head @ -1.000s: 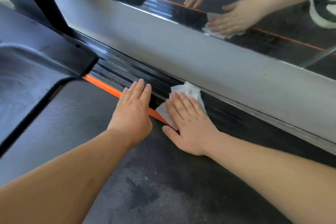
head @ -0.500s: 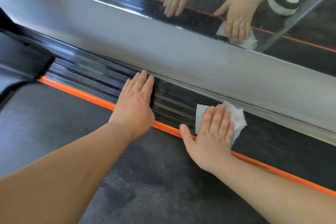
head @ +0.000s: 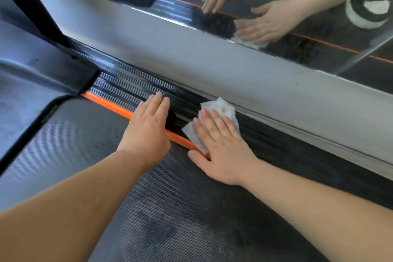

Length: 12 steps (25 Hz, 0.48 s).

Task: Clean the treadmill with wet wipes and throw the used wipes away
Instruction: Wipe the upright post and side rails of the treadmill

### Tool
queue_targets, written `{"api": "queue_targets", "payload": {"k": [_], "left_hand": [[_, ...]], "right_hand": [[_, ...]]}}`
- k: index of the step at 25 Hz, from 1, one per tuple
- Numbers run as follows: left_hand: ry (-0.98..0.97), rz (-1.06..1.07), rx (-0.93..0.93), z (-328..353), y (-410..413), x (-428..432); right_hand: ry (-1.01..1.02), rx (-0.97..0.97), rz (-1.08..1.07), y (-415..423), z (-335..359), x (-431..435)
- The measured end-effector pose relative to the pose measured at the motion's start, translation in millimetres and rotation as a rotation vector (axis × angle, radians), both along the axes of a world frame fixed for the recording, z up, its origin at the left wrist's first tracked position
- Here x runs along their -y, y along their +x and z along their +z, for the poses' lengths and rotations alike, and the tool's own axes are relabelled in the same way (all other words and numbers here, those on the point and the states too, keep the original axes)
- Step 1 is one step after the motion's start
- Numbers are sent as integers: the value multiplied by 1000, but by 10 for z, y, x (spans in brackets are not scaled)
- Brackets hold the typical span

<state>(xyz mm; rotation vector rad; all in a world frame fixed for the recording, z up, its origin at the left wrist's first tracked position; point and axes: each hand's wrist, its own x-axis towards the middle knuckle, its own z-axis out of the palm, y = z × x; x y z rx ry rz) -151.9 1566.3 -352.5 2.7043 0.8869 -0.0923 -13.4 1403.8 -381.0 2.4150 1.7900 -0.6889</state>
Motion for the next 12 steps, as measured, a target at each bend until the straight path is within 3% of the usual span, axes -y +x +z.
{"api": "queue_targets", "payload": {"k": [6, 12], "left_hand": [[-11, -318, 58, -11, 581, 403], [13, -630, -22, -80, 1085, 1051]], "right_hand": [[-145, -18, -361, 194, 113, 1050], [-301, -131, -708, 366, 150, 1964]]}}
